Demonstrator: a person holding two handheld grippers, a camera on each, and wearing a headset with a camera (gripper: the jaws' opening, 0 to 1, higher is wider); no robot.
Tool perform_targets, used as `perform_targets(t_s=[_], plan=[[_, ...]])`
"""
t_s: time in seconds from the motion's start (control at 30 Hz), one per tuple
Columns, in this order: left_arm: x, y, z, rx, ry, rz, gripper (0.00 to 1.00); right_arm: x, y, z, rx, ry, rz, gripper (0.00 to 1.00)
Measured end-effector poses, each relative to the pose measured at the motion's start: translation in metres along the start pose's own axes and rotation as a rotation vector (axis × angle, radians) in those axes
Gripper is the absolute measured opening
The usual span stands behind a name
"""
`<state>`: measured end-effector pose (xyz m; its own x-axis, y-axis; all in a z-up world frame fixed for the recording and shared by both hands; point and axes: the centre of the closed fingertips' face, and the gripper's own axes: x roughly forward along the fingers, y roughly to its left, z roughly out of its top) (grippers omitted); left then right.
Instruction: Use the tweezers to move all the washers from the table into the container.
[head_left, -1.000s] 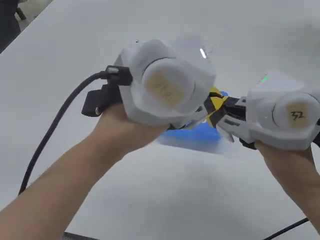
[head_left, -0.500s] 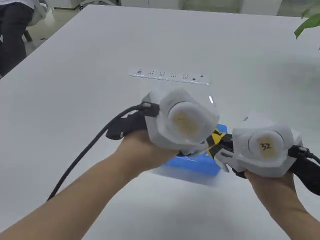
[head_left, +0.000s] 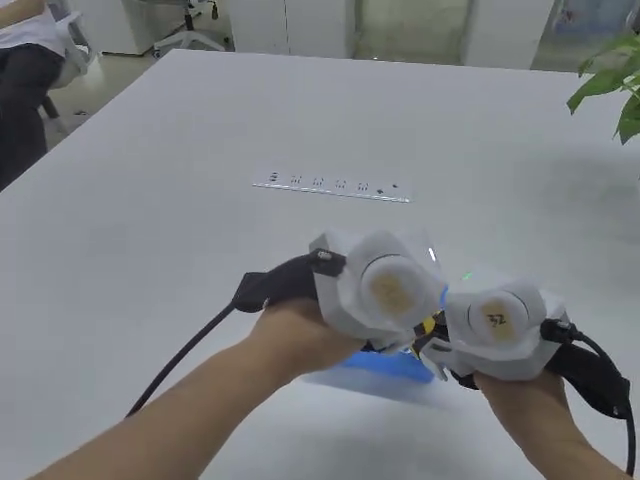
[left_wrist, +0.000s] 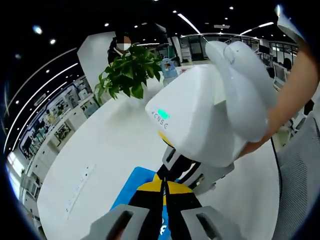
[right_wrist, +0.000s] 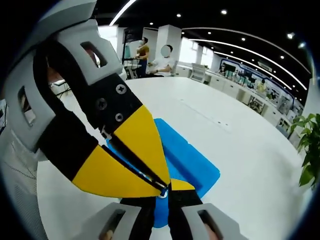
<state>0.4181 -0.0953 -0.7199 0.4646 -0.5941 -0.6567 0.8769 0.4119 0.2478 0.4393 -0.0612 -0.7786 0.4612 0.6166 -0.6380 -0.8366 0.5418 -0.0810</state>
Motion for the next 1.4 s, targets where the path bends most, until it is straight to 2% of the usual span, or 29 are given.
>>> perform_targets(t_s=[0.1, 0.3, 0.37, 0.5, 0.57, 0.67, 0.7, 0.77, 0.87, 0.93, 1.03, 1.07, 1.13, 1.2, 1.27, 1.33, 1.4], plan=[[-0.005, -0.002, 0.004, 0.023, 0.005, 0.002, 0.0, -0.006, 0.002, 0.004, -0.002, -0.001, -0.01, 0.05], [-0.038, -0.009, 0.03, 0.112, -0.036, 0.017, 0.0, -0.038, 0.008, 0.03, 0.022, -0.093, -0.058, 0.06], [-0.053, -0.016, 0.038, 0.14, -0.055, 0.018, 0.0, -0.054, 0.016, 0.041, 0.017, -0.119, -0.073, 0.06], [-0.082, -0.031, 0.051, 0.162, -0.103, 0.004, 0.0, -0.079, 0.03, 0.051, -0.005, -0.148, -0.106, 0.07], [-0.095, -0.041, 0.055, 0.166, -0.13, -0.005, 0.0, -0.092, 0.041, 0.054, -0.019, -0.164, -0.123, 0.08], [-0.109, -0.056, 0.052, 0.165, -0.158, -0.039, 0.0, -0.104, 0.056, 0.051, -0.056, -0.151, -0.148, 0.09], [-0.112, -0.063, 0.048, 0.163, -0.162, -0.062, 0.0, -0.107, 0.062, 0.046, -0.097, -0.124, -0.166, 0.09], [-0.112, -0.071, 0.039, 0.16, -0.159, -0.083, 0.0, -0.109, 0.071, 0.036, -0.132, -0.086, -0.177, 0.09], [-0.11, -0.091, 0.021, 0.138, -0.149, -0.149, 0.0, -0.104, 0.093, 0.017, -0.142, -0.038, -0.153, 0.08], [-0.105, -0.102, 0.006, 0.152, -0.124, -0.178, 0.0, -0.099, 0.103, 0.002, -0.153, 0.0, -0.149, 0.08], [-0.098, -0.113, -0.012, 0.154, -0.1, -0.21, 0.0, -0.09, 0.113, -0.016, -0.147, 0.047, -0.136, 0.08], [-0.095, -0.117, -0.022, 0.148, -0.081, -0.226, 0.0, -0.085, 0.118, -0.024, -0.138, 0.068, -0.123, 0.08], [-0.09, -0.12, -0.036, 0.138, -0.063, -0.238, 0.0, -0.077, 0.126, -0.034, -0.112, 0.097, -0.103, 0.08], [-0.086, -0.123, -0.05, 0.126, -0.042, -0.252, 0.0, -0.069, 0.134, -0.039, -0.076, 0.104, -0.081, 0.09], [-0.084, -0.125, -0.06, 0.112, -0.03, -0.261, 0.0, -0.062, 0.141, -0.044, -0.052, 0.116, -0.063, 0.09], [-0.082, -0.124, -0.074, 0.112, -0.006, -0.257, 0.0, -0.058, 0.143, -0.045, -0.047, 0.125, -0.069, 0.09], [-0.081, -0.12, -0.082, 0.081, -0.005, -0.26, 0.0, -0.057, 0.145, -0.045, -0.023, 0.131, -0.065, 0.1]])
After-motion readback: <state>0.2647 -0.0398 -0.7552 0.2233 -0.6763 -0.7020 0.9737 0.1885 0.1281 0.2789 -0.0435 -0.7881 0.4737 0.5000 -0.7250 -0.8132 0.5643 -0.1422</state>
